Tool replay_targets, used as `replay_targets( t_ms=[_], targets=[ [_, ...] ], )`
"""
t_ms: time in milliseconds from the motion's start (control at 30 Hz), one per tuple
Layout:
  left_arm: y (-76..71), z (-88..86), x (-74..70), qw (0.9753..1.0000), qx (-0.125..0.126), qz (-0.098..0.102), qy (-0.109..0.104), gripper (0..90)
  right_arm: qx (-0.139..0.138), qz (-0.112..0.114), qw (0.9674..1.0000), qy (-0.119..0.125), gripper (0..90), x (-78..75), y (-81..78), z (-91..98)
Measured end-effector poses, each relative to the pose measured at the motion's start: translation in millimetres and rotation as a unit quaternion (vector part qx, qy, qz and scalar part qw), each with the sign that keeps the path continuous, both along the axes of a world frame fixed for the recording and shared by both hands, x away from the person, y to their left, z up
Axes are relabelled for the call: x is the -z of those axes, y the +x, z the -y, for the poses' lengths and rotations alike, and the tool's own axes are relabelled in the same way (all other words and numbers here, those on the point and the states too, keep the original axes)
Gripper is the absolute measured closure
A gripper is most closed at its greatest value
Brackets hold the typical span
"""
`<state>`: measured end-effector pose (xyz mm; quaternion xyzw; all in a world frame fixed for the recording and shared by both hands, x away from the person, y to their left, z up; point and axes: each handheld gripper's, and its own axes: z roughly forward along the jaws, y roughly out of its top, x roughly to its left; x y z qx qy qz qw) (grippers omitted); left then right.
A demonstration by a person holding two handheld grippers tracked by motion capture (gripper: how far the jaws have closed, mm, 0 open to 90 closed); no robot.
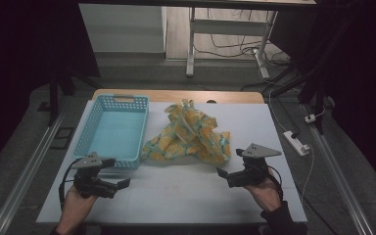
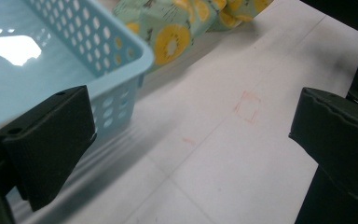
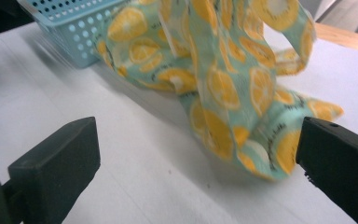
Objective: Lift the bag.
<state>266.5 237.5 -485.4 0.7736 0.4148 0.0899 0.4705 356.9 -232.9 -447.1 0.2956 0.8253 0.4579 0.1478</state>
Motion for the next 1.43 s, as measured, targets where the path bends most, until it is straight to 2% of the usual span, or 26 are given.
replay_targets(
  t_ms=[167,467,633,800,900,1033,1267,1433],
  targets=[
    [-9.9,-8.5,5.6,0.9999,-0.011,-0.007,-0.008,0.0,0.014,-0.003,0.9999,-0.007,0.0,7.9,-5.8,11.9],
    [-26.6,-20.1,11.4,0.9994,-0.031,-0.009,0.01,0.0,0.046,0.0,0.9989,-0.001,0.0,12.7,-18.0,39.4],
    [-35.7,-29.6,17.2,0.9989,-0.043,-0.018,0.006,0.0,0.06,-0.007,0.9982,-0.002,0.0,17.4,-26.5,52.5],
    [-43.0,-39.5,26.1,0.9977,-0.059,-0.032,0.007,0.0,0.072,-0.021,0.9971,-0.017,0.0,27.0,-34.9,62.2],
    [-46.5,-44.3,30.5,0.9971,-0.066,-0.04,0.0,0.0,0.079,-0.027,0.9961,-0.029,0.0,34.1,-39.6,67.0],
    [-50.5,-47.1,35.1,0.9962,-0.071,-0.05,0.009,0.0,0.088,-0.039,0.9944,-0.042,0.0,43.3,-45.9,73.8],
    [-57.3,-49.2,37.0,0.9929,-0.09,-0.062,0.048,0.0,0.104,-0.067,0.9911,-0.051,0.0,52.6,-52.5,85.7],
    [-56.3,-51.7,37.7,0.9923,-0.093,-0.071,0.04,0.0,0.105,-0.071,0.9909,-0.045,0.0,52.5,-53.3,88.0]
  ],
)
